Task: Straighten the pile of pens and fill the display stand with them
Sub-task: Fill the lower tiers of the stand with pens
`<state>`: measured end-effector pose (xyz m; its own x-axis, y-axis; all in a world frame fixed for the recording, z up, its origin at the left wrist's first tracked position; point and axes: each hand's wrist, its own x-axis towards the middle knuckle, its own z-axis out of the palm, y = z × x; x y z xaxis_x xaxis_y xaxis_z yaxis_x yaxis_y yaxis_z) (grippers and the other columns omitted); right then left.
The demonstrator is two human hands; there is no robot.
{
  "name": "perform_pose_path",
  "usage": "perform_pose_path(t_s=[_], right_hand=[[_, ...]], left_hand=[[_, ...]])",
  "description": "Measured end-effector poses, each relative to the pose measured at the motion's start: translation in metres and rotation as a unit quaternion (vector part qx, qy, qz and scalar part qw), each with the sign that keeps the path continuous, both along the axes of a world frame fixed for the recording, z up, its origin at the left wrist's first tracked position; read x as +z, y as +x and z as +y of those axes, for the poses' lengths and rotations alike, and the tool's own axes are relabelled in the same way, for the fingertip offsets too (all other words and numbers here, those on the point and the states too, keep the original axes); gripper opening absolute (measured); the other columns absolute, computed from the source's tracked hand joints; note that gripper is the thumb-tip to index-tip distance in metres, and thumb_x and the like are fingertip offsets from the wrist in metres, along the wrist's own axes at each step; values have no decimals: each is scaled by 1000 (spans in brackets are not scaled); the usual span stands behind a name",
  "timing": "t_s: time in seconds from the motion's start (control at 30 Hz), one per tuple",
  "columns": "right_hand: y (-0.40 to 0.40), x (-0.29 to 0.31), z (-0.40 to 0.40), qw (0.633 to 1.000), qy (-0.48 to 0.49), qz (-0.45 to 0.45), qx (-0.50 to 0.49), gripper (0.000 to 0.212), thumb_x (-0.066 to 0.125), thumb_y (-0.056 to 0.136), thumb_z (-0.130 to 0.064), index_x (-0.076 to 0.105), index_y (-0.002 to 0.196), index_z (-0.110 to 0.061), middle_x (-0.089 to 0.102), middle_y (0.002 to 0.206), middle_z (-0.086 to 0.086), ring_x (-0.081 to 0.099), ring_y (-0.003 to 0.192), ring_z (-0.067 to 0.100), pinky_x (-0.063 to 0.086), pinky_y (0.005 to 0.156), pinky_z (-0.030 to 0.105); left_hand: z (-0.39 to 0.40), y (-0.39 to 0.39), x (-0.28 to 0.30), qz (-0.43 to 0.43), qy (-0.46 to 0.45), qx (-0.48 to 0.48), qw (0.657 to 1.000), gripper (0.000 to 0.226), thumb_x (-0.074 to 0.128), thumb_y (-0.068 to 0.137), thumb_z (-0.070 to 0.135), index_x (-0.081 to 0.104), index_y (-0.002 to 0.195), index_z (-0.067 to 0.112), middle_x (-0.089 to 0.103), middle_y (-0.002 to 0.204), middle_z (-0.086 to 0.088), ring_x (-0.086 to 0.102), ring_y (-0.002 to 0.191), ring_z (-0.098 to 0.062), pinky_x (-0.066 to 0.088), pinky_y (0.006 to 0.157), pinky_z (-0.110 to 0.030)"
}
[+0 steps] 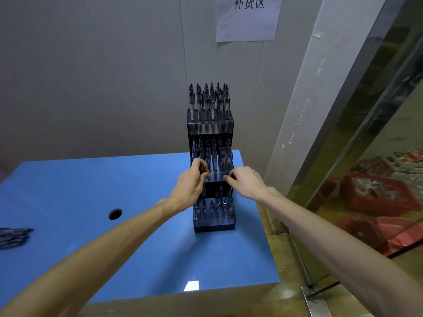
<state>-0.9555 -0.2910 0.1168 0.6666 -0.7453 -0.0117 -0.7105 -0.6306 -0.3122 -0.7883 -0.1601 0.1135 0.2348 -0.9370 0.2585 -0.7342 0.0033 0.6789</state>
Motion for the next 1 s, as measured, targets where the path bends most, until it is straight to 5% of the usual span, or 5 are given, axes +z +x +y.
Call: perform_pose_path(t_s=[0.17,0.37,0.47,1.0], right_hand=[[-6,0,1,999,47,24,4,39,50,101,-28,55,71,-5,52,62,7,52,64,31,38,56,35],[-8,1,-2,994,75,-51,-63,42,74,89,-28,59,62,-1,49,53,5,45,51,23,34,48,29],[-10,3,-4,992,77,-67,-71,49,81,83,-28,48,52,-11,42,49,0,38,48,20,32,49,28],[-15,-5,8,996,-17,-48,-72,40,71,94,-35,63,73,-1,63,63,10,63,63,32,54,61,38]], left_hand=[[-1,-1,-3,8,5,7,1000,7,42,110,20,39,111,26,68,102,8,66,90,-16,56,74,-40],[-2,-2,-3,11,3,7,1000,6,43,109,19,40,111,25,69,103,5,66,91,-13,55,72,-35],[0,0,-5,10,1,6,1000,7,42,110,20,39,112,26,69,104,6,67,94,-14,57,75,-38],[6,5,-4,21,-11,9,1000,4,43,110,22,42,113,25,70,104,5,68,97,-9,58,83,-41]])
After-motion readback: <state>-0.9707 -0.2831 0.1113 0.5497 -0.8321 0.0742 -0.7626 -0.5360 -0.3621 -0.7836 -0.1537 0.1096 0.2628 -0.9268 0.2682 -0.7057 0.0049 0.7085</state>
